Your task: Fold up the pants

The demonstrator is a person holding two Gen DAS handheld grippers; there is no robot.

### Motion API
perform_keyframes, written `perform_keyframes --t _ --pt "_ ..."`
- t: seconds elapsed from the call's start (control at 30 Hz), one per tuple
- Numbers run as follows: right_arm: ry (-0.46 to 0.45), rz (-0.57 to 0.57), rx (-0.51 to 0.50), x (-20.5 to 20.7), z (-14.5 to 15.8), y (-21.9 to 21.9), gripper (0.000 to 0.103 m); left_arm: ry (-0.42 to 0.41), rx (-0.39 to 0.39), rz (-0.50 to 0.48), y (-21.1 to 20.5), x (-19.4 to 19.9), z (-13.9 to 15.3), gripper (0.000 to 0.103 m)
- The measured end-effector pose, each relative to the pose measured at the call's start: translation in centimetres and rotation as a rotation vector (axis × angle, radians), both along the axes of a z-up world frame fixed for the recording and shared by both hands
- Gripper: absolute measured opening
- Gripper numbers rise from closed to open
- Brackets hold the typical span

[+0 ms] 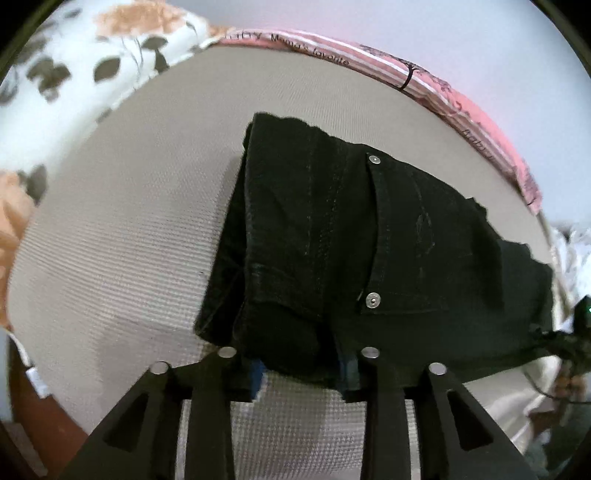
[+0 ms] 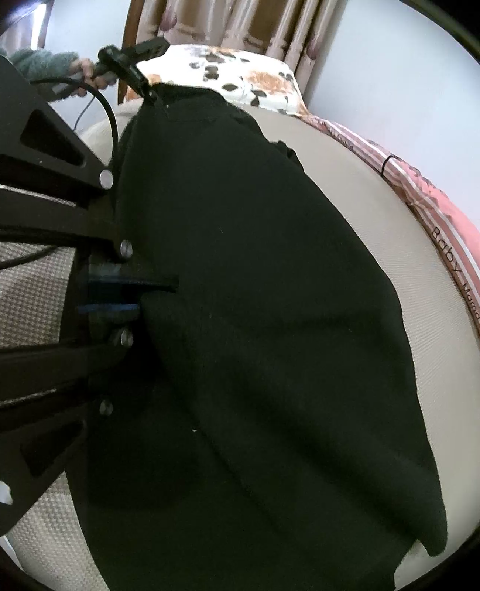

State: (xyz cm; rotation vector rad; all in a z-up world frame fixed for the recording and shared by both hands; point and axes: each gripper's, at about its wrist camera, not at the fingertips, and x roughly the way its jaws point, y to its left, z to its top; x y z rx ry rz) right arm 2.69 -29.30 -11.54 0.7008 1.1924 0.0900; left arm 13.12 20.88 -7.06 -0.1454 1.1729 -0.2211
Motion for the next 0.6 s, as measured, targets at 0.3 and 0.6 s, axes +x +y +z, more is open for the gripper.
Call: perform_keyframes --t 0.3,0.6 --pt "-0.054 -0.073 0.002 -3.7 2.9 -4.6 0.039 -0.118 0.153 0.011 -0.3 -2.8 3.4 0.059" --pt "-0.094 -0.306 0.03 -5.3 2.7 -13.8 0.039 -0.359 0.275 -0.249 -10.6 -6.0 6.9 0.059"
